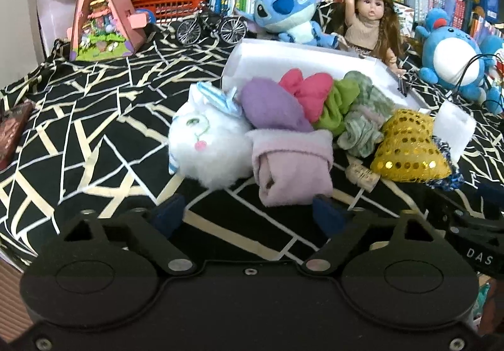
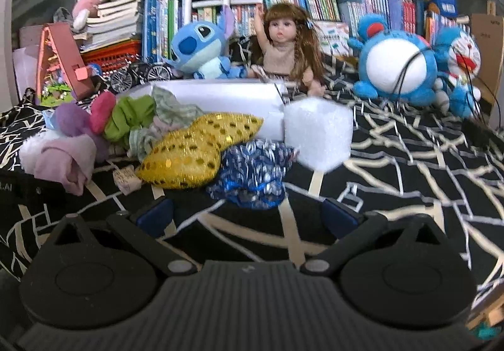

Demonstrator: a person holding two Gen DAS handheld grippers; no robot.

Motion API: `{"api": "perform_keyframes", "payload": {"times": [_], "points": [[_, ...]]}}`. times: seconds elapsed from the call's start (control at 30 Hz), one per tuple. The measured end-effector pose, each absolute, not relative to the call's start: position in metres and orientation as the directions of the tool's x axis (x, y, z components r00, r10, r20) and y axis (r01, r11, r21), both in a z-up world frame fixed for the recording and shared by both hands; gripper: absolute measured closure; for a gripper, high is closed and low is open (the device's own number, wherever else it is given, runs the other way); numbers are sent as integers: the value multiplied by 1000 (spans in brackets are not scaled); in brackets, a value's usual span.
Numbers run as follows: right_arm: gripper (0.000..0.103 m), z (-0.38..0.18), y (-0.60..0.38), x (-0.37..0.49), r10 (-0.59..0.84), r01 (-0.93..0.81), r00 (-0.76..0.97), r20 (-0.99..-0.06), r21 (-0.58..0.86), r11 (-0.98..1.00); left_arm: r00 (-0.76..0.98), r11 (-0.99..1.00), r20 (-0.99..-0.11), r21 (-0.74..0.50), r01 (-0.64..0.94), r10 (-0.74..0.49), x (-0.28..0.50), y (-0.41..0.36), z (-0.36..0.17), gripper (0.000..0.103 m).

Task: Organize soft objects
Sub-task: 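Grasp the gold sequin pillow with the right tool while the left tool grasps the pink sock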

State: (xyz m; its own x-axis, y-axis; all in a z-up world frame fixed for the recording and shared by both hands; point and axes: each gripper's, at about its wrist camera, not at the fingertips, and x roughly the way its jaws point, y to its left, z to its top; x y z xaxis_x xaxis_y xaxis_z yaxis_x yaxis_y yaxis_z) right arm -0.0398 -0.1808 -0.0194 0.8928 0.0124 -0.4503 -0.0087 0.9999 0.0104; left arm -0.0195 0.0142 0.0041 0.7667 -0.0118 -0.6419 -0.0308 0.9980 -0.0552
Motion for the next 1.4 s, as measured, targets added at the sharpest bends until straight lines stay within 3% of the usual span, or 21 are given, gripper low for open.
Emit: {"api": "perform_keyframes", "payload": {"times": [0.23, 0.47, 0.57, 0.7, 1.1, 1.2, 1.3, 1.4], "points": [[10, -6, -179, -38, 34, -56, 914, -403, -41, 998, 790, 996, -609, -89, 21, -71, -24, 14, 19, 42], [17, 5, -172, -43, 144, -142, 922, -358, 33, 989, 815, 991, -570, -133, 35, -105, -30, 13, 29, 48], [17, 6, -164, -37, 158, -160, 921, -357, 24, 987, 812, 991, -574, -124, 44, -108, -25, 10, 29, 49], [15, 4, -155, -27, 136, -148, 925, -356, -7, 989, 814, 992, -570, -111, 58, -112, -17, 5, 27, 39], [16, -4, -152, -7, 111, -132, 906, -409, -23, 991, 799, 988, -585, -137, 71, -138, 1, 3, 13, 39], [19, -5, -152, -3, 108, -129, 903, -417, -23, 991, 793, 985, -589, -154, 76, -153, 6, 3, 9, 43], [21, -6, -151, 2, 111, -132, 895, -432, -20, 991, 785, 983, -596, -164, 86, -168, 10, 3, 6, 63], [31, -6, -145, 6, 109, -137, 890, -442, -32, 990, 792, 984, -588, -146, 99, -166, 9, 5, 7, 69]]}}
